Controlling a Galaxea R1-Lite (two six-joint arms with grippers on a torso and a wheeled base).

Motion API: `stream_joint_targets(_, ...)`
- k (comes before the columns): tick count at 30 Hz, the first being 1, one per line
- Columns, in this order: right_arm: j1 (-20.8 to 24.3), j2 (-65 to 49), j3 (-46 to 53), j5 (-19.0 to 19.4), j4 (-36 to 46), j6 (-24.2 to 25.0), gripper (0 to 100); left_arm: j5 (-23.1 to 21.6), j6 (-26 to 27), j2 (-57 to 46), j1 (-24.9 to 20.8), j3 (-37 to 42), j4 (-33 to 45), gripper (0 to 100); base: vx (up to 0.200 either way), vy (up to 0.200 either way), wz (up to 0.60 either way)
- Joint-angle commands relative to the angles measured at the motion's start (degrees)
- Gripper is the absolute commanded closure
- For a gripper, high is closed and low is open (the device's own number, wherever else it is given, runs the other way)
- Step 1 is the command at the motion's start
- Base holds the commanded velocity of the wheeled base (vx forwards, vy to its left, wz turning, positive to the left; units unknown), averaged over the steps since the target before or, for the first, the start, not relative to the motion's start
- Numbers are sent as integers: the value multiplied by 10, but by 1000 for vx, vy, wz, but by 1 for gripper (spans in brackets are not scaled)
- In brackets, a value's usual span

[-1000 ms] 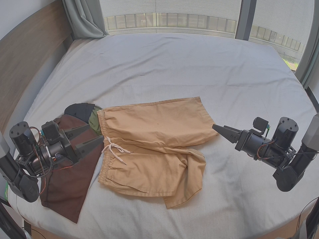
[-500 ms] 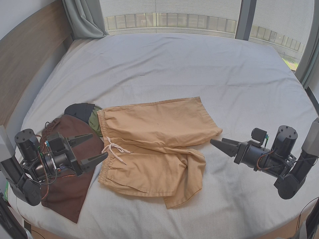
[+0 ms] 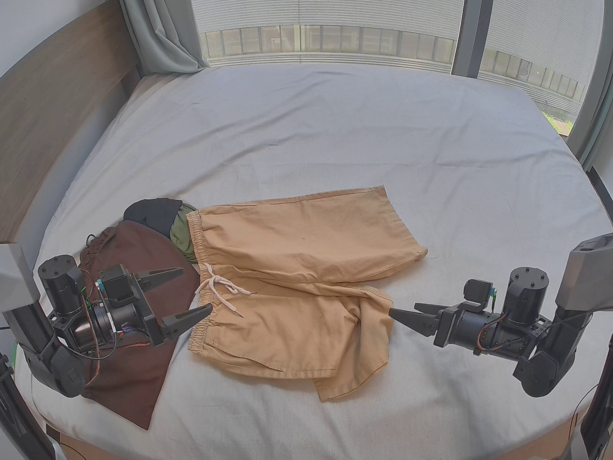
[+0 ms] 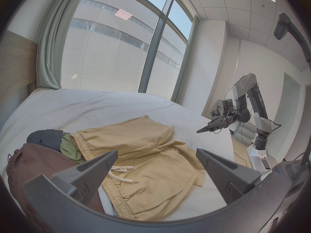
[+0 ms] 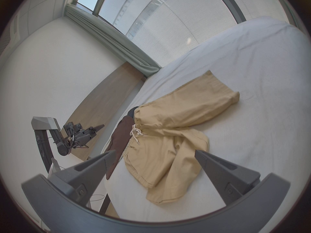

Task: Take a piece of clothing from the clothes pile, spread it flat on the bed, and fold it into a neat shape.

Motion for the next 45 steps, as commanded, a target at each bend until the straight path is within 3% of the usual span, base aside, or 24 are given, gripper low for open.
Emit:
stream_joint_targets(1,9,43,1,1,0,4,0,0,-1,5,0,0,0,0,0,0,0)
stream_joint_targets(24,33,157,-11,1,-2,12,0,0,-2,6,1,-2,1,0,0,0,0)
stream_joint_targets(33,57,152,-16,7,-2,75,0,0,-2,6,1,-2,1,0,0,0,0)
stream_joint_targets(45,88,147,-18,7,-4,94,0,0,-1,6,-1,-1,0,0,0,0,0)
